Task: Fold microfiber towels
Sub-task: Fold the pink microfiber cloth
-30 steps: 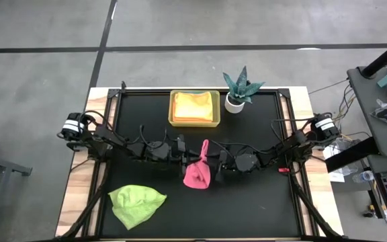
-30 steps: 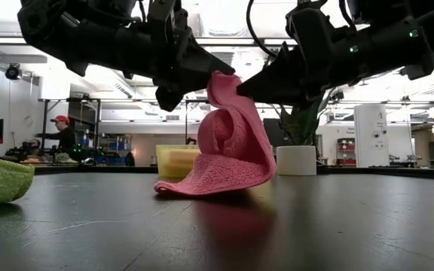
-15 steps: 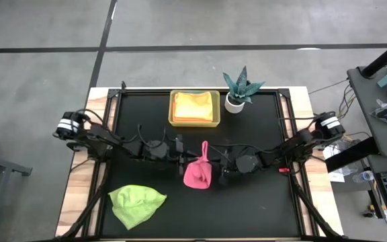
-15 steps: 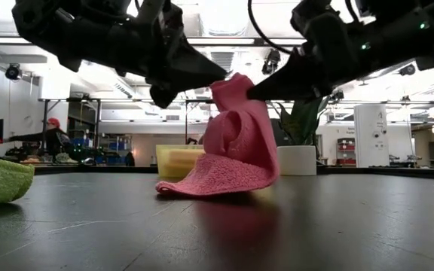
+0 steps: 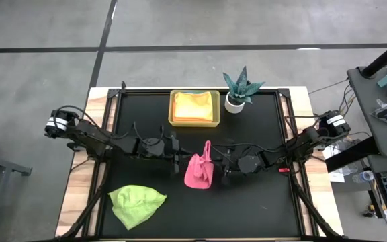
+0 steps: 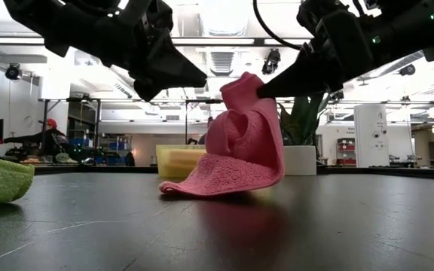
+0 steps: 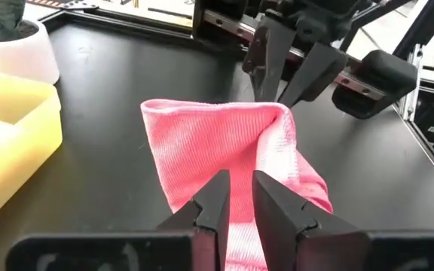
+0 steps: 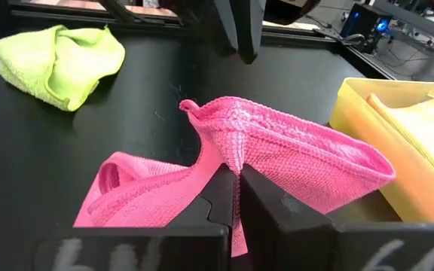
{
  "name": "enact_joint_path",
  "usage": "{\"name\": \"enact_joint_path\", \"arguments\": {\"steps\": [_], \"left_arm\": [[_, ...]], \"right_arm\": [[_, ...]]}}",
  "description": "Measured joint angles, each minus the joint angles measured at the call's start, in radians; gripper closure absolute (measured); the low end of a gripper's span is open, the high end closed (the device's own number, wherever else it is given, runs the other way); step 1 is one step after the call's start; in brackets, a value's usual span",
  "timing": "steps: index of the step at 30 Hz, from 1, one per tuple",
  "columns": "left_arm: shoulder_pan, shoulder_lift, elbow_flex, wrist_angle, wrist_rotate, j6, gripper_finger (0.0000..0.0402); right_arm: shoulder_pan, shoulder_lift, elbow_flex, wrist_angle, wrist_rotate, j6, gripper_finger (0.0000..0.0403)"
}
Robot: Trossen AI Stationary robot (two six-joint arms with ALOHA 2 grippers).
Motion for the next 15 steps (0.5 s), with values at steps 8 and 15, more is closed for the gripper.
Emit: {"name": "enact_joint_path", "arguments": {"steps": [8,15], "left_arm": [[-0.008,0.121,0.004,0.161,0.115,0.069,0.0342],[-0.007,0.193,0.005,0.280,0.125,0.072,0.0278]], "right_arm": [[0.000,0.000,0.000,0.003,0.001,0.011,0.0394],[0.000,0.001,0.000,0.003,0.001,0.011,0.0394]]}}
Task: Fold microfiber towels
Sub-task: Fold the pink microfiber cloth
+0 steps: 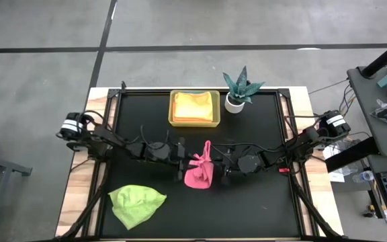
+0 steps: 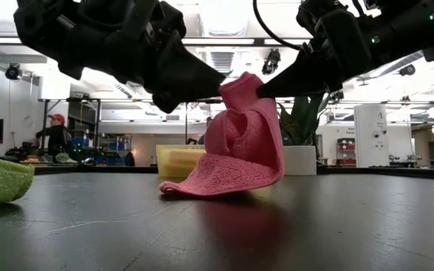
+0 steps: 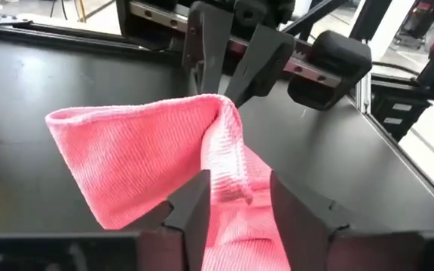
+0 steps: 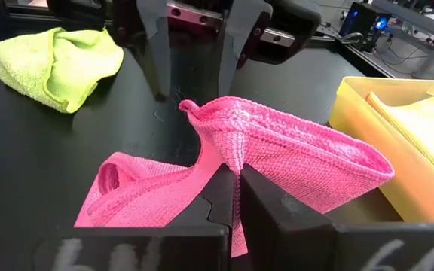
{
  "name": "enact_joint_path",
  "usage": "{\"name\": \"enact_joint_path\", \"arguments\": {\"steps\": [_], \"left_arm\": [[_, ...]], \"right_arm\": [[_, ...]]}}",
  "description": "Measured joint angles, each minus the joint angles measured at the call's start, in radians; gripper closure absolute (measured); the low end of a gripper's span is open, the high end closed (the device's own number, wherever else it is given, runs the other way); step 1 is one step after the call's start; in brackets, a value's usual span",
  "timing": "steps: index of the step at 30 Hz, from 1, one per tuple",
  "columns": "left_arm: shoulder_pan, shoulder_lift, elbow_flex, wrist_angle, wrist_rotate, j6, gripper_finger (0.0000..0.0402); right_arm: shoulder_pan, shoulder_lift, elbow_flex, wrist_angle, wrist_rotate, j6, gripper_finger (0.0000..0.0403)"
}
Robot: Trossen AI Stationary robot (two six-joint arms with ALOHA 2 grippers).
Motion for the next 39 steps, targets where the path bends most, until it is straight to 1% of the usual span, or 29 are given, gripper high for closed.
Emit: {"name": "enact_joint_path", "arguments": {"steps": [4,6,8,11,16,17,23,27,33,37,39], "left_arm": [[0.000,0.015,0.007,0.001,0.000,0.031,0.0258],[0.000,0.021,0.015,0.005,0.000,0.031,0.0258],[0.000,0.022,0.018,0.005,-0.001,0.030,0.0267],[0.000,0.022,0.019,0.004,-0.002,0.044,0.0298],[0.001,0.022,0.018,0.003,-0.003,0.059,0.0384],[0.001,0.022,0.018,0.003,-0.003,0.059,0.0392],[0.001,0.013,0.018,0.001,-0.004,0.105,0.0400],[0.001,-0.004,0.013,0.000,-0.004,0.132,0.0401],[0.001,-0.027,0.010,-0.002,-0.009,0.158,0.0401],[0.001,-0.057,0.010,-0.020,-0.088,0.185,0.0401],[0.001,-0.080,0.010,-0.056,-0.116,0.213,0.0401]], "right_arm": [[0.000,0.000,0.000,-0.001,0.000,0.000,0.0394],[0.000,0.000,0.000,-0.001,0.000,0.000,0.0394],[0.000,0.000,0.000,-0.001,0.001,0.000,0.0394],[0.000,0.000,0.000,-0.001,0.001,0.000,0.0394],[0.000,0.000,0.000,-0.002,0.000,0.000,0.0394],[0.000,0.000,0.000,-0.002,0.001,0.000,0.0394],[0.001,0.000,0.000,-0.004,-0.006,-0.009,0.0394],[0.002,-0.002,0.000,-0.004,-0.053,-0.015,0.0394],[0.002,-0.004,0.000,-0.005,-0.057,-0.049,0.0394],[0.003,-0.007,0.000,-0.004,-0.099,-0.091,0.0394],[0.002,-0.011,0.000,-0.003,-0.103,-0.110,0.0394]]}}
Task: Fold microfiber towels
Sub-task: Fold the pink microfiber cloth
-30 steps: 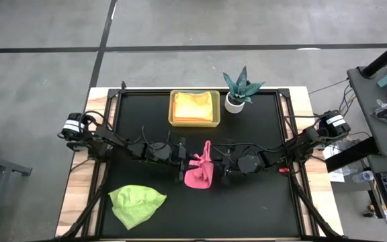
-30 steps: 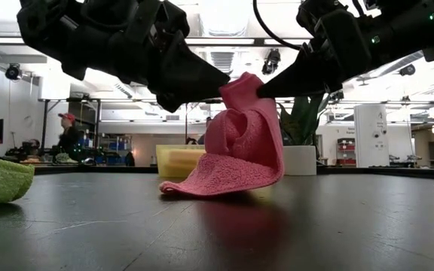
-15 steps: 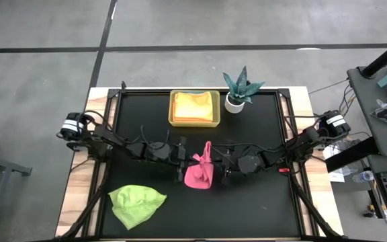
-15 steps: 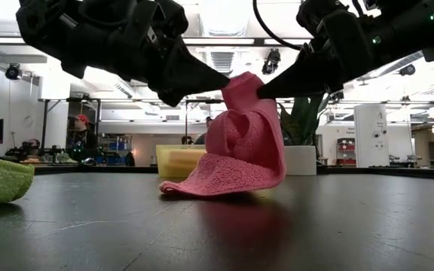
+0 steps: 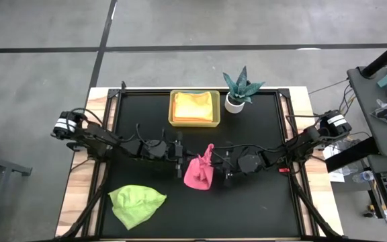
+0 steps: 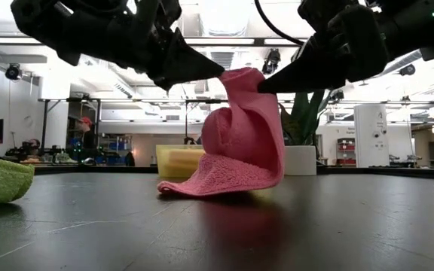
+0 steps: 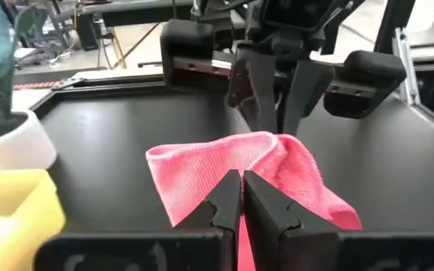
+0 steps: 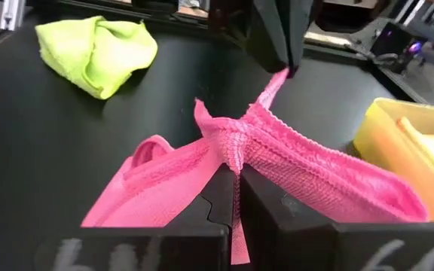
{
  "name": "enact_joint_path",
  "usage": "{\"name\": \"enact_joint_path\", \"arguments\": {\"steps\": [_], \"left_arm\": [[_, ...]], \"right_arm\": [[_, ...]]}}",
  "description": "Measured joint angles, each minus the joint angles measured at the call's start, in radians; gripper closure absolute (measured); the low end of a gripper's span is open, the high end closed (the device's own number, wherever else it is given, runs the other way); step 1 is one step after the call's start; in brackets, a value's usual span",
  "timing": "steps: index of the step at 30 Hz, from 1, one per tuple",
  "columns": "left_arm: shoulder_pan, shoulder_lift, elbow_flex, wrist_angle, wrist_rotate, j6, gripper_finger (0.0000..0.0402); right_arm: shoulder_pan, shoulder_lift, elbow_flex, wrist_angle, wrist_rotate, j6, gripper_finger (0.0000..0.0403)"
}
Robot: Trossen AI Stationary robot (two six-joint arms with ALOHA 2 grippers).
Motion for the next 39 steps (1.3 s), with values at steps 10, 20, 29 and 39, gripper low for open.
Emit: {"name": "enact_joint_path", "arguments": {"steps": [10,20,29,39], "left_arm": [[0.000,-0.037,-0.002,-0.054,-0.029,0.020,0.0401],[-0.002,-0.037,-0.005,-0.053,0.127,-0.007,0.0393],[0.000,0.031,-0.005,0.058,0.156,0.053,0.0291],[0.000,0.189,0.009,0.216,0.102,0.073,0.0272]], "right_arm": [[-0.007,0.001,-0.001,-0.001,-0.002,-0.089,0.0394],[-0.007,0.002,-0.005,-0.001,-0.002,-0.039,0.0394],[-0.007,0.005,-0.006,0.000,-0.002,-0.033,0.0394],[-0.007,0.005,-0.006,-0.001,-0.002,-0.006,0.0394]]}}
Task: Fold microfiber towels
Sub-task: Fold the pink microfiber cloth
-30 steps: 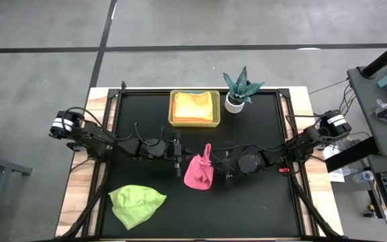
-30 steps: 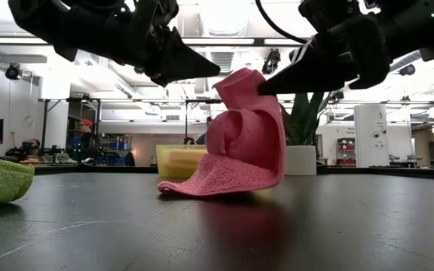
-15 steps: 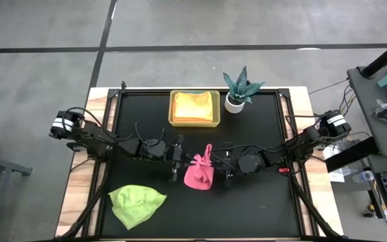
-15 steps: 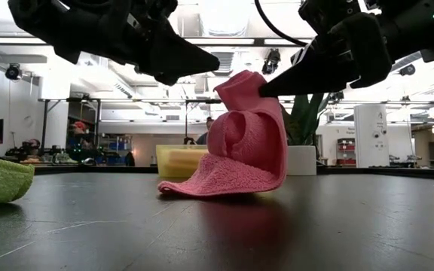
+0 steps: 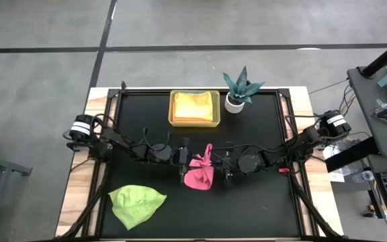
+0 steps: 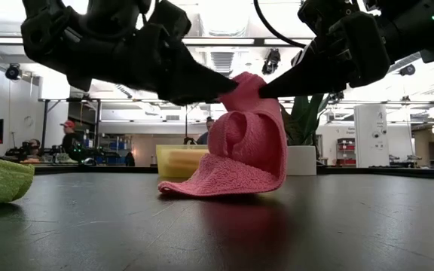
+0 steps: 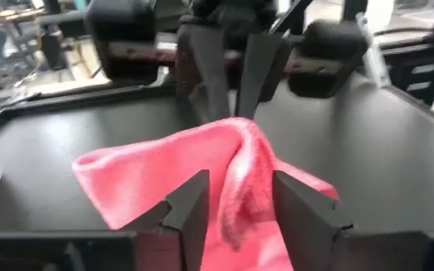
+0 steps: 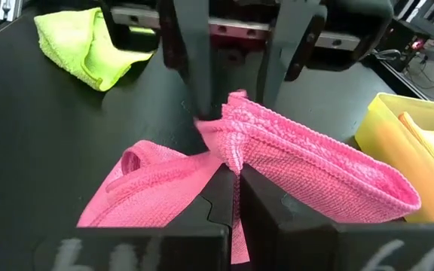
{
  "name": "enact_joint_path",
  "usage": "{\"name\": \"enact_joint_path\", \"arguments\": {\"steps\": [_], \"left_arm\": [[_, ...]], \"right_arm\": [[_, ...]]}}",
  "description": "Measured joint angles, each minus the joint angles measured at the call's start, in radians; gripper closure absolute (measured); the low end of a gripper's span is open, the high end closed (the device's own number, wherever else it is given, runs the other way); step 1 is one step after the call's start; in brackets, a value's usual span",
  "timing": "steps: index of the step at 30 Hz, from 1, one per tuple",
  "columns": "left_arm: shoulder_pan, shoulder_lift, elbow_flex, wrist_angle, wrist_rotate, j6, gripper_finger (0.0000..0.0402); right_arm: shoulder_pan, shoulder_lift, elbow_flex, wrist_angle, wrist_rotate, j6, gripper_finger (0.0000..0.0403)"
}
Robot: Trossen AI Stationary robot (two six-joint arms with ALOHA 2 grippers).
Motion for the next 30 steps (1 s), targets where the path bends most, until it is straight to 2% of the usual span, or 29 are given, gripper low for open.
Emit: {"name": "enact_joint_path", "arguments": {"steps": [2,6,7,12,23,30], "left_arm": [[0.000,-0.001,0.000,0.001,-0.016,0.007,0.0296],[0.000,-0.016,-0.002,0.005,-0.016,0.040,0.0380],[0.000,-0.016,-0.003,0.005,-0.016,0.044,0.0390],[0.000,-0.016,-0.004,-0.005,-0.016,0.052,0.0400],[0.000,-0.017,-0.008,-0.005,-0.016,0.051,0.0401],[0.000,-0.017,-0.008,-0.005,-0.031,0.048,0.0401]], "right_arm": [[0.000,0.000,0.000,0.000,0.000,-0.004,0.0394],[0.000,0.000,-0.004,0.000,0.000,0.030,0.0394],[0.000,0.000,-0.004,0.000,0.000,0.040,0.0394],[0.000,-0.011,-0.004,-0.002,0.000,0.070,0.0380],[0.000,-0.065,0.010,-0.113,0.001,0.128,0.0282],[0.001,-0.059,0.010,-0.107,0.000,0.187,0.0260]]}}
